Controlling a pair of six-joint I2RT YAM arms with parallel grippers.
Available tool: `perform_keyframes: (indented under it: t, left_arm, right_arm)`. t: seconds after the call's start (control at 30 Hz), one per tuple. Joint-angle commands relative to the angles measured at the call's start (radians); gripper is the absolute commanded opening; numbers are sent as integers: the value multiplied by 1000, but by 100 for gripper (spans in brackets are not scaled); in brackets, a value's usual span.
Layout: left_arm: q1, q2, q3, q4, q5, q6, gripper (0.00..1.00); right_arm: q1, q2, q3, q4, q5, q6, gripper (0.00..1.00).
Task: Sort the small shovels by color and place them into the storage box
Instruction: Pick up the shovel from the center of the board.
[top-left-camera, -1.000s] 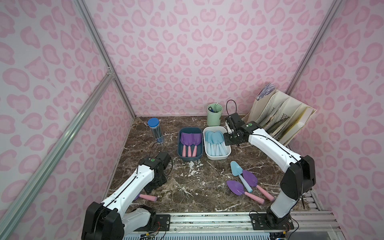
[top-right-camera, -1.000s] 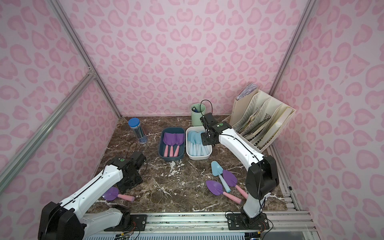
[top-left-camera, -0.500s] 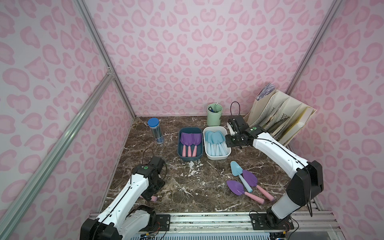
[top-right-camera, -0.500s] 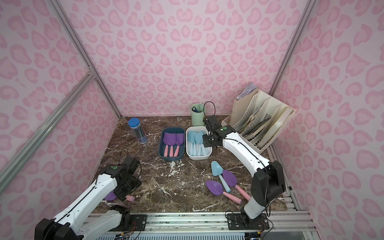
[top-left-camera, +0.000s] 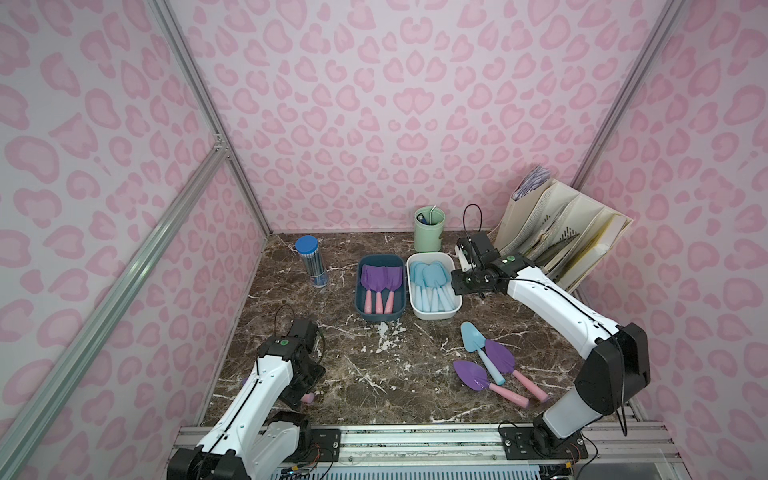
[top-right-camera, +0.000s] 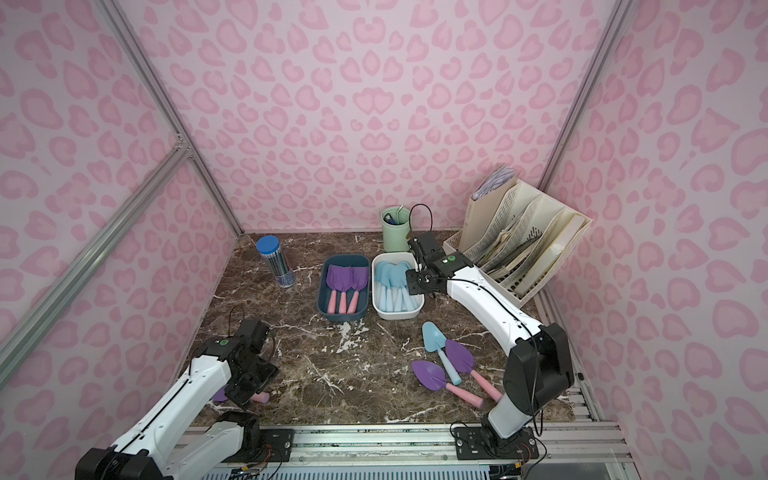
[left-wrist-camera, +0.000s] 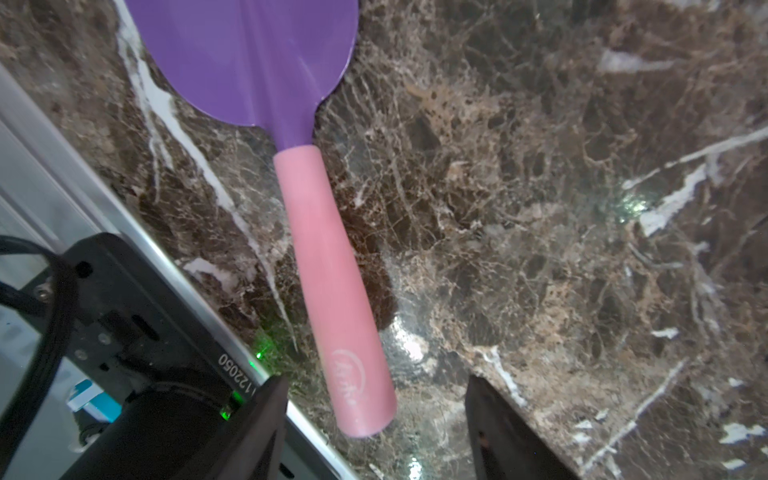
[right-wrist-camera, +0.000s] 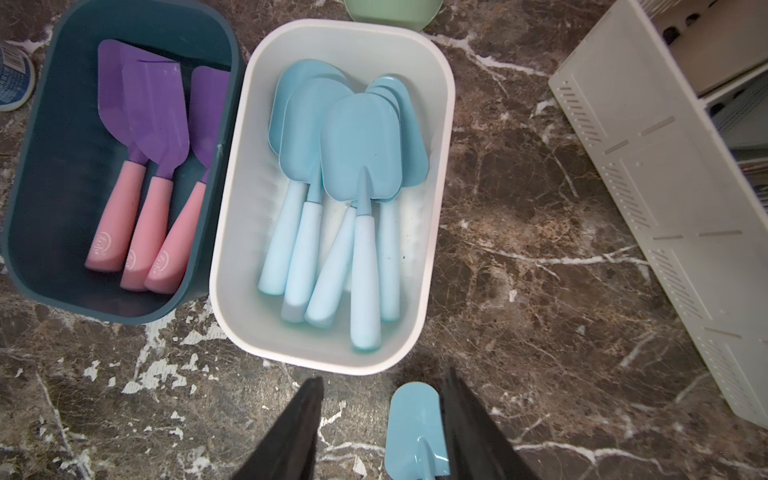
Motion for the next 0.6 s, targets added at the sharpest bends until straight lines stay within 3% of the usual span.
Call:
perform_keyframes:
  t: [0.0,0.57]
  left_arm:
    - [12,6,-7,20,17,23,71]
    - [73,-5,-95,88,56,33,63]
  right_arm:
    - [-3,0,-1,7,5,-11,52]
    - [-8,18,-15,9,1,-12,52]
